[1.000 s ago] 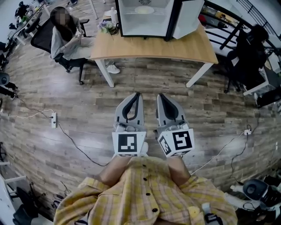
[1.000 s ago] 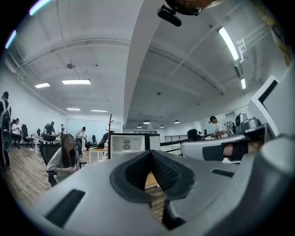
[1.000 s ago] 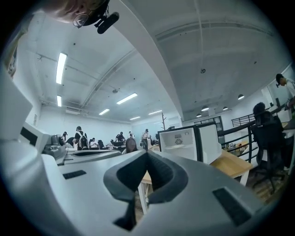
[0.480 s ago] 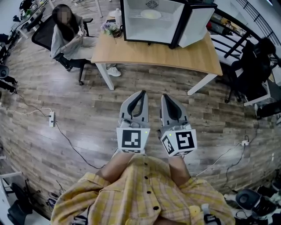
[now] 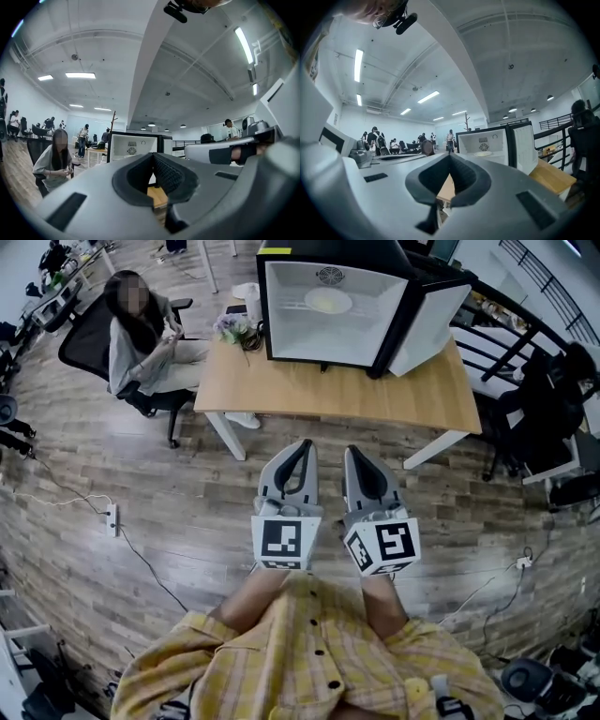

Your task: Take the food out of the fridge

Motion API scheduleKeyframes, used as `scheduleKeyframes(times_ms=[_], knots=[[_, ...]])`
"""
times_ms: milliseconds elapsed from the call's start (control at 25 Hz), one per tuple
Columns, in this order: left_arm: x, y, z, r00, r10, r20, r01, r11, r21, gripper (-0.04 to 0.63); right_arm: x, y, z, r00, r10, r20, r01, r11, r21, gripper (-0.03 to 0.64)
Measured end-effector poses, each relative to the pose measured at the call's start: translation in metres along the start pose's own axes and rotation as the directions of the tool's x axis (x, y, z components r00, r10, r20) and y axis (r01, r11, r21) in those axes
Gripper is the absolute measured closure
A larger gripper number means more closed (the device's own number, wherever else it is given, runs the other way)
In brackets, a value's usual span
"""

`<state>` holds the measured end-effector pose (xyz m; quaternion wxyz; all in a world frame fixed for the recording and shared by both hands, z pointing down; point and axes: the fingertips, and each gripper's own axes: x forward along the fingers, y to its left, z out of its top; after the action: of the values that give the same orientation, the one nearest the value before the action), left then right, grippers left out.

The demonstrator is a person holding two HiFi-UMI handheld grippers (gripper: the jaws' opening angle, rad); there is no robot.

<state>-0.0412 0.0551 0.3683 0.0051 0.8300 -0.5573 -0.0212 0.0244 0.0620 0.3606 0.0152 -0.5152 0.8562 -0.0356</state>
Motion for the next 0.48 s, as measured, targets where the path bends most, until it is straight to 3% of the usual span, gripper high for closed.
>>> scheduleKeyframes(times_ms=[480], knots=[[0.090,0.070,0.028,0.999,-0.029,0.020,0.030,0.999,-0.033,0.588,0.106,-0.025,0.033,0.999,-0.045,0.007,0.045,0.999,-0.004,0.611]])
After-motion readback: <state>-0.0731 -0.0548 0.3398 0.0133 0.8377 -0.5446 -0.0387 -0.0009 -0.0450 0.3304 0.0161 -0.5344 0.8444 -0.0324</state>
